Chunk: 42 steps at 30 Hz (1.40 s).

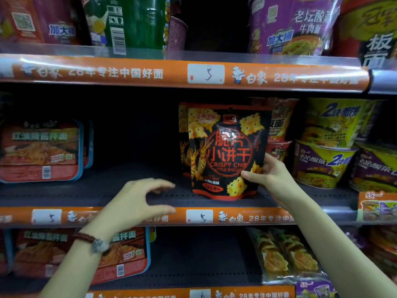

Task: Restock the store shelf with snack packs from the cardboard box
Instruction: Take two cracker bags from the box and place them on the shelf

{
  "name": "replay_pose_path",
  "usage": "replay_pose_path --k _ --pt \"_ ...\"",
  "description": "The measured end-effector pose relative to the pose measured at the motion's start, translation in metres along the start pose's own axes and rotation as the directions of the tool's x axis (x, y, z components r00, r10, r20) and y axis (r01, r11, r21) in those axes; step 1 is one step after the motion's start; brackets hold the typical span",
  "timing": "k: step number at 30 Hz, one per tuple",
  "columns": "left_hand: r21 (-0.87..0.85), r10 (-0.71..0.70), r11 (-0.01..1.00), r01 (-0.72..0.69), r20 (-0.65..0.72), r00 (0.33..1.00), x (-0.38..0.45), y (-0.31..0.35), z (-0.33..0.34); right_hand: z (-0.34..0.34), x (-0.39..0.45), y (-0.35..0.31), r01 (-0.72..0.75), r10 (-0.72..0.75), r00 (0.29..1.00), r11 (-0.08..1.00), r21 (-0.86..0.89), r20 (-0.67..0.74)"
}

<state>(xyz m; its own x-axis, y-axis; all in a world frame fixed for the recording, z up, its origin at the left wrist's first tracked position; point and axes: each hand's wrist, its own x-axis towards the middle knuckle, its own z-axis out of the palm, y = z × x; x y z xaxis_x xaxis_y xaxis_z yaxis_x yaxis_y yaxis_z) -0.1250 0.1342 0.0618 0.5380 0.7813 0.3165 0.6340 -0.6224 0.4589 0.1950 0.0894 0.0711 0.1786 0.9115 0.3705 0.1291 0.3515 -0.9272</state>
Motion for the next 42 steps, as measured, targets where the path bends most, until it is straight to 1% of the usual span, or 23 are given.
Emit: replay_pose_path --k 3,5,8,13,21,23,25,27,29,31,33,35,38,40,42 --pt "0.136 0.012 0.991 -0.011 -0.008 1.0 -0.008 -0.003 0.012 0.02 0.008 0.003 0.005 -0.005 1.0 1.0 0.001 -0.007" --pt "0.213 0.045 0.976 -0.033 -0.05 0.998 -0.01 -0.003 0.02 0.031 0.014 0.006 0.0 0.0 1.0 1.0 0.005 -0.012" --pt "0.27 0.085 0.962 -0.049 -0.123 0.989 -0.013 -0.005 0.03 0.039 0.022 0.01 -0.004 0.004 1.0 1.0 0.003 -0.029" --pt "0.271 0.099 0.961 -0.051 -0.165 0.981 -0.014 -0.01 0.034 0.043 0.028 0.014 0.0 -0.001 0.998 1.0 -0.027 -0.057" --pt "0.281 0.085 0.959 -0.037 -0.162 0.983 -0.014 -0.01 0.035 0.041 0.027 0.014 -0.028 0.026 0.999 0.999 -0.04 -0.044" --pt "0.285 0.075 0.958 -0.028 -0.157 0.985 -0.014 -0.01 0.035 0.038 0.025 0.013 -0.047 0.042 0.997 0.995 -0.084 -0.063" --pt "0.287 0.068 0.958 -0.023 -0.149 0.986 -0.014 -0.009 0.035 0.033 0.022 0.013 -0.067 0.05 0.993 0.982 -0.174 -0.104" --pt "0.289 0.068 0.957 -0.026 -0.136 0.988 -0.013 -0.005 0.033 0.027 0.015 0.011 -0.081 0.042 0.989 0.956 -0.283 -0.141" --pt "0.291 0.041 0.957 -0.014 -0.089 0.995 -0.01 0.002 0.029 0.02 0.007 0.01 -0.055 -0.003 0.989 0.925 -0.377 -0.151" --pt "0.277 0.021 0.961 -0.013 -0.028 0.999 -0.004 0.012 0.026 0.011 -0.004 0.007 -0.025 -0.047 0.989 0.881 -0.473 -0.141" --pt "0.265 0.044 0.963 -0.047 0.015 0.999 0.003 0.023 0.03 0.0 -0.016 0.006 0.003 -0.081 0.99 0.833 -0.554 -0.116" --pt "0.273 0.091 0.957 -0.094 0.022 0.996 0.009 0.04 0.04 -0.015 -0.03 0.006 0.031 -0.114 0.989 0.78 -0.625 -0.093" --pt "0.191 0.209 0.961 -0.2 -0.028 0.978 0.023 0.08 0.063 -0.044 -0.057 0.005 0.102 -0.181 0.983 0.684 -0.723 -0.032" --pt "0.169 0.307 0.938 -0.304 0.011 0.952 0.034 0.114 0.085 -0.068 -0.078 0.005 0.161 -0.23 0.973 0.599 -0.785 0.025" --pt "0.152 0.382 0.909 -0.387 0.064 0.922 0.045 0.152 0.112 -0.094 -0.1 0.005 0.168 -0.229 0.972 0.526 -0.834 0.051"
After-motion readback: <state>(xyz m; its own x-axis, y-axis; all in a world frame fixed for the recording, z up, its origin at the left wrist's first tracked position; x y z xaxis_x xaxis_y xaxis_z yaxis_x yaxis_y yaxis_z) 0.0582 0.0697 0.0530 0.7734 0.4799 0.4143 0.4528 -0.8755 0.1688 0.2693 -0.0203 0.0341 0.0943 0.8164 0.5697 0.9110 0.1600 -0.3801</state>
